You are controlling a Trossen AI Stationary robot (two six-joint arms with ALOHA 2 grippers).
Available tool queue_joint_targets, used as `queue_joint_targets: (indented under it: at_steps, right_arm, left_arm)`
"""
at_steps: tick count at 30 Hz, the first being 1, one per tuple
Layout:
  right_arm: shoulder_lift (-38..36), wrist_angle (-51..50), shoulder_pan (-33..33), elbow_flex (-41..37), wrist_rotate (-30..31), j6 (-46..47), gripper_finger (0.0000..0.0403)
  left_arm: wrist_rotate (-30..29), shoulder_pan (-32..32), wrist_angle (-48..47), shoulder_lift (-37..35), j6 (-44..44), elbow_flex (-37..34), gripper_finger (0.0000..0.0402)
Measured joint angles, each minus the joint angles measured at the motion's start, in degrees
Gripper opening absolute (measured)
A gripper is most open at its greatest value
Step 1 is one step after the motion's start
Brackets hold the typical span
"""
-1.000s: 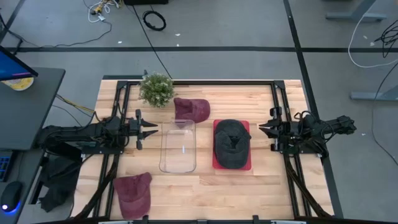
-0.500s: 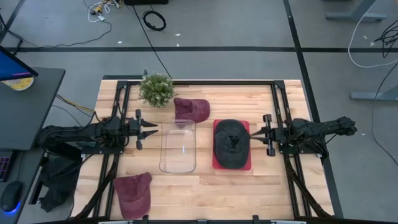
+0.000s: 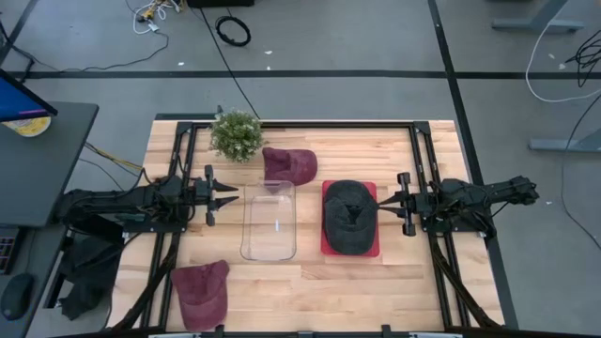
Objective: Pick & Place hat
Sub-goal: Put the bottom red cap into the transparent bin
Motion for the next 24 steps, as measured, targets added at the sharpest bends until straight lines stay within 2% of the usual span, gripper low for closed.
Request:
queue_joint_targets:
  at_steps: [14, 18, 24]
  right_arm:
    - [0.02, 0.04, 0.00, 0.00, 0.00, -1.28, 0.0039]
    - [0.02, 0.04, 0.00, 0.00, 0.00, 0.14, 0.0039]
    - [0.02, 0.04, 0.00, 0.00, 0.02, 0.00, 0.0039]
  left_arm:
    - [-0.01, 0.01, 0.00, -0.02, 0.06, 0.00, 0.0115]
    - [-0.01, 0.00, 0.00, 0.00, 3.19, 0.00, 0.0115]
    - [-0.01, 0.01, 0.02, -0.01, 0.86, -0.01, 0.0115]
